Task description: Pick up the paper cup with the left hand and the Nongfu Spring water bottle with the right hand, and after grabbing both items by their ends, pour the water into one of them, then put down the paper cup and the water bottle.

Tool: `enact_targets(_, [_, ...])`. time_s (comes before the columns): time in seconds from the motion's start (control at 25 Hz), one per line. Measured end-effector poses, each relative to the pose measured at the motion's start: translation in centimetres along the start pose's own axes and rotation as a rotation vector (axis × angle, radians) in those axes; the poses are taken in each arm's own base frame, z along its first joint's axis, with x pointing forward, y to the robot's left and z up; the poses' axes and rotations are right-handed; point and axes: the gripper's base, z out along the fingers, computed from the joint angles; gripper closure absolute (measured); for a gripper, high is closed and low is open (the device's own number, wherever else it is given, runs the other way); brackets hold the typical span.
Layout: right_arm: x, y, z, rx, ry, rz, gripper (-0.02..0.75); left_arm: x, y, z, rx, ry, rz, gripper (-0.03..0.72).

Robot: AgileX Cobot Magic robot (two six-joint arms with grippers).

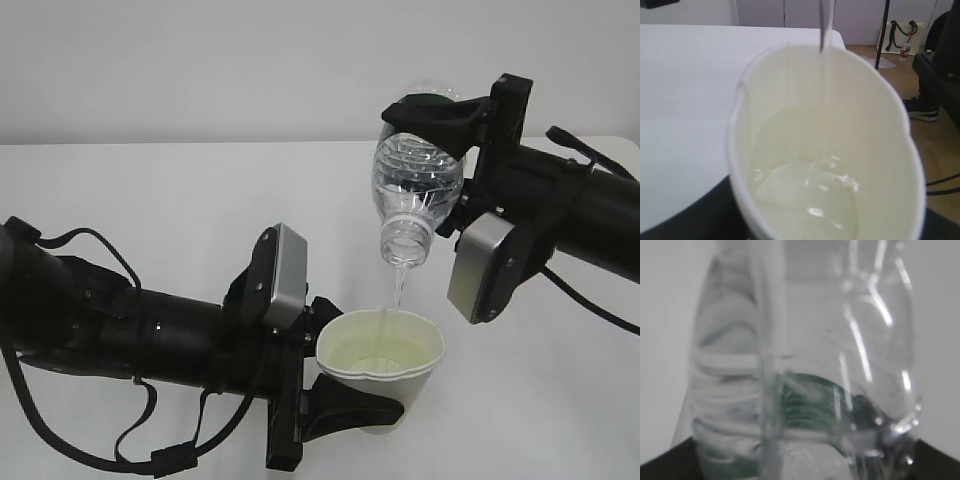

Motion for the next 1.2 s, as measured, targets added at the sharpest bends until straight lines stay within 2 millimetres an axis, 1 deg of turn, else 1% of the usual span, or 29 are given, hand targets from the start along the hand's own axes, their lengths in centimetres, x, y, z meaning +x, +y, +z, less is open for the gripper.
enact_targets(1.2, [-0.01,-0.02,0.0,0.002,-0.001,-0.003,0.274,0.09,-0.17,0.0,0.019,0.009,0.012,0.27])
